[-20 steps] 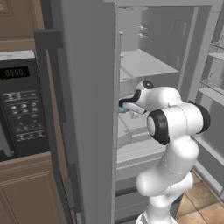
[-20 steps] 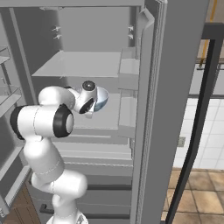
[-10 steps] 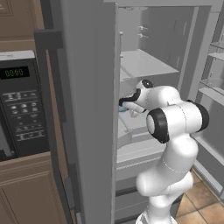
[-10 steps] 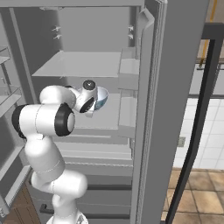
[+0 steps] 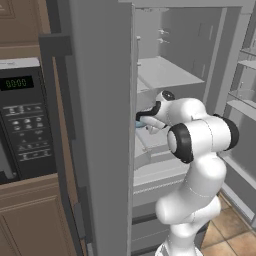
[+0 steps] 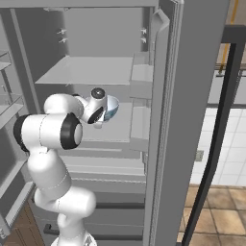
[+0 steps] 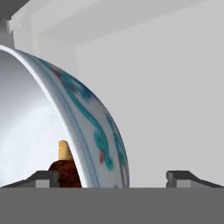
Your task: Place one of the steaks on the plate and the other in the bowl. Then place the bowl in the fridge.
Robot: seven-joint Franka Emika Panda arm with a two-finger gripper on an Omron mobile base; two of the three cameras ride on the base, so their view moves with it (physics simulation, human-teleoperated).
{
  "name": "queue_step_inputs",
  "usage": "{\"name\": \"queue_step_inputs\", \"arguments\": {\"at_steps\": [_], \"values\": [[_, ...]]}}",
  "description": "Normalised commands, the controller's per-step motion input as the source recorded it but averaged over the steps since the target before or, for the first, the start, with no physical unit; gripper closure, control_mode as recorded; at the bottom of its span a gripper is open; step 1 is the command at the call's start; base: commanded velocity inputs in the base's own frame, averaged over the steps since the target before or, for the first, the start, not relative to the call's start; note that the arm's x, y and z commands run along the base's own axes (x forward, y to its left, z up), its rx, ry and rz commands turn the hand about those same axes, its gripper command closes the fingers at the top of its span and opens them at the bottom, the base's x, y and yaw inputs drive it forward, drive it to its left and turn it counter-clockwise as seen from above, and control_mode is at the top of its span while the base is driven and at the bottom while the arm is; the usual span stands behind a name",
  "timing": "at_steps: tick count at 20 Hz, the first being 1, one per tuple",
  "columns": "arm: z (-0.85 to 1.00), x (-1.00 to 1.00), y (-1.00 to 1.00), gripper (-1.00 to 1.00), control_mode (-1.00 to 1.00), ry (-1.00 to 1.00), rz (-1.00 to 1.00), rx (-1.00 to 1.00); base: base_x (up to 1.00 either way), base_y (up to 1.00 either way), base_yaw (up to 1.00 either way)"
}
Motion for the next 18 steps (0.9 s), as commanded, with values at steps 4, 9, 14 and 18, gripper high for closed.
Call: {"name": "queue_step_inputs", "arguments": {"at_steps": [4,9,14,18], "values": [[0.23,-0.28,-0.02,-1.00,-1.00,0.00,0.00,0.00,0.00,0.00,0.00],[0.46,-0.54,-0.04,-1.00,-1.00,0.00,0.00,0.00,0.00,0.00,0.00],[0.34,-0.78,-0.06,-1.00,-1.00,0.03,0.00,0.00,0.00,0.00,0.00],[0.30,-0.99,-0.13,-1.00,-1.00,0.01,0.01,0.00,0.00,0.00,0.00]]}}
